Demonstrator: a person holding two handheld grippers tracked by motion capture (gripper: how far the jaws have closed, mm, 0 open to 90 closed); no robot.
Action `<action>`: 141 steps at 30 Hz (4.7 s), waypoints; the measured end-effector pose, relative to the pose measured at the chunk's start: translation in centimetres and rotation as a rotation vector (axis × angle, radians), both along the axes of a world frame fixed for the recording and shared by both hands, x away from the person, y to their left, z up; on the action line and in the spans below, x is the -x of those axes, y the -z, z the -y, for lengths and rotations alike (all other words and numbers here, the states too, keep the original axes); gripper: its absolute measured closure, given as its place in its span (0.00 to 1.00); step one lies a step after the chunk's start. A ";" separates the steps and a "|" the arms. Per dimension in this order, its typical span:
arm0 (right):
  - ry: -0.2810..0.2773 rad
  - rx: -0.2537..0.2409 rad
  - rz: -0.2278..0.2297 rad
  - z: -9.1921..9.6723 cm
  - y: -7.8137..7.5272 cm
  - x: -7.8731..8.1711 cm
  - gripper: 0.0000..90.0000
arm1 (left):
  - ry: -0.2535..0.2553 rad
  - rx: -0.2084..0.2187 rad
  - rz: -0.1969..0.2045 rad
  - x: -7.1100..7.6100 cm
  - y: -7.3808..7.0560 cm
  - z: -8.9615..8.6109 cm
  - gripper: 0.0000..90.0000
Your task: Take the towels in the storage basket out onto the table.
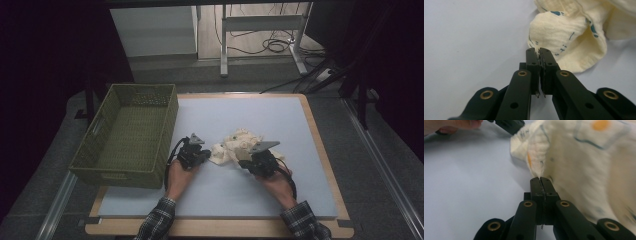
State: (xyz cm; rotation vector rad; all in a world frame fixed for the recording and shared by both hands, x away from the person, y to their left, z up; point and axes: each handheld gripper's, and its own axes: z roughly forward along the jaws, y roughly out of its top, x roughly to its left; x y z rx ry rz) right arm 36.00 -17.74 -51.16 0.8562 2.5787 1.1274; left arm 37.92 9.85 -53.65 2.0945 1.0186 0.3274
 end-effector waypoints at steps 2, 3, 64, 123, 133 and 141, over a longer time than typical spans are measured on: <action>0.013 -0.001 0.001 1.3 -0.3 0.4 1.00 | -0.002 0.004 0.005 0.2 -0.3 0.0 0.97; 0.019 -0.003 -0.002 2.0 -0.4 0.7 1.00 | -0.005 -0.002 0.011 0.5 -0.5 -0.1 0.97; 0.228 0.083 0.018 8.8 -0.6 -3.3 0.96 | 0.068 0.007 0.037 -1.8 -1.9 4.1 0.98; 0.115 -0.017 0.016 12.2 -0.8 8.5 1.00 | 0.050 0.091 -0.026 10.0 -1.0 -1.6 0.95; 0.107 -0.048 -0.046 13.7 -0.2 11.6 0.98 | 0.075 0.067 -0.029 12.6 -0.8 -1.5 0.73; 0.169 -0.044 -0.023 14.3 -0.8 7.8 0.87 | -0.001 0.078 0.020 6.7 -2.8 -0.9 0.63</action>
